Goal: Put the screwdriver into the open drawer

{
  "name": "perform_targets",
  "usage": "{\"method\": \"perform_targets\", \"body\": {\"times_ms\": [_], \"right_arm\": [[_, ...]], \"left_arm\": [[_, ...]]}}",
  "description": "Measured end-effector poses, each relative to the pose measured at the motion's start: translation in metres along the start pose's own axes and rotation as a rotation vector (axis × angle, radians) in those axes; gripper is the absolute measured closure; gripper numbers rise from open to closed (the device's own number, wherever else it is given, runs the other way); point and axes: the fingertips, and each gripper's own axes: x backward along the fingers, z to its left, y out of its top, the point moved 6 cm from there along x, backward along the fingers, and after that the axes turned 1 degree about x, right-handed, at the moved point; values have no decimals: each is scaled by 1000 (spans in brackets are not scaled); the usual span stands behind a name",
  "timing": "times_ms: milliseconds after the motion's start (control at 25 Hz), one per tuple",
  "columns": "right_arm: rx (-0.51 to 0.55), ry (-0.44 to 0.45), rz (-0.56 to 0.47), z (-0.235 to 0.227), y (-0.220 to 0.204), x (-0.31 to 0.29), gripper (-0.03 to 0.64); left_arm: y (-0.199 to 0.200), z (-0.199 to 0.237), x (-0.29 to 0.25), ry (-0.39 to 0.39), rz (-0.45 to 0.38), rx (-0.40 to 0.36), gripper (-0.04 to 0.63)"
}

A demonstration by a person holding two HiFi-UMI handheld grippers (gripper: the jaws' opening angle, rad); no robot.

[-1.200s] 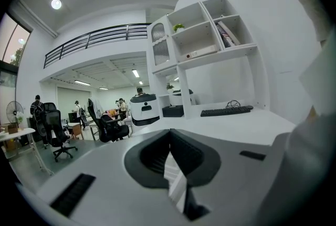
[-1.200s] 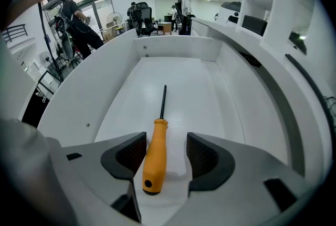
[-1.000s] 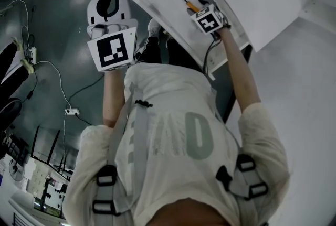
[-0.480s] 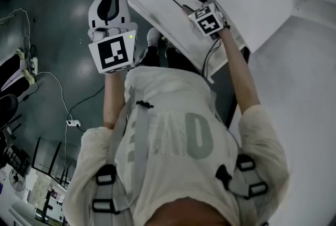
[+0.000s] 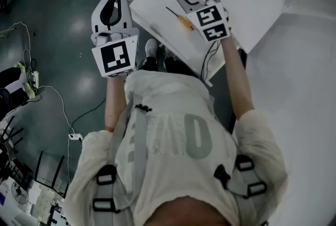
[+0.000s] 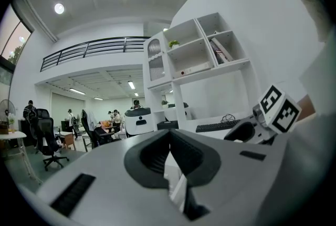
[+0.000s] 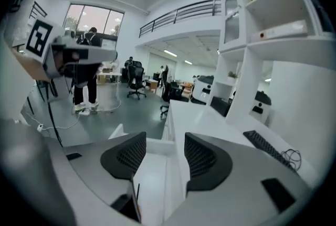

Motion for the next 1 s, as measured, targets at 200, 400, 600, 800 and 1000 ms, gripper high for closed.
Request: {"method": "perform_targets", "body": {"times_ms": [200, 400, 600, 800, 1000], "right_arm": [[-59, -83, -219, -6, 58, 42, 395], [-114, -212, -364, -8, 84, 78, 479], [-120, -360, -429, -10, 86, 105, 590], [-231, -407, -398, -12, 69, 111, 611], [-304, -400, -368, -6, 55, 112, 612]], "left_arm": [[16, -11, 1, -32, -58, 39, 589], [28, -19, 2, -61, -90, 39, 589], [41, -18, 3, -74, -122, 53, 589], [49, -18, 5, -81, -149, 44, 589], [49, -16, 3, -85, -149, 53, 589]]}}
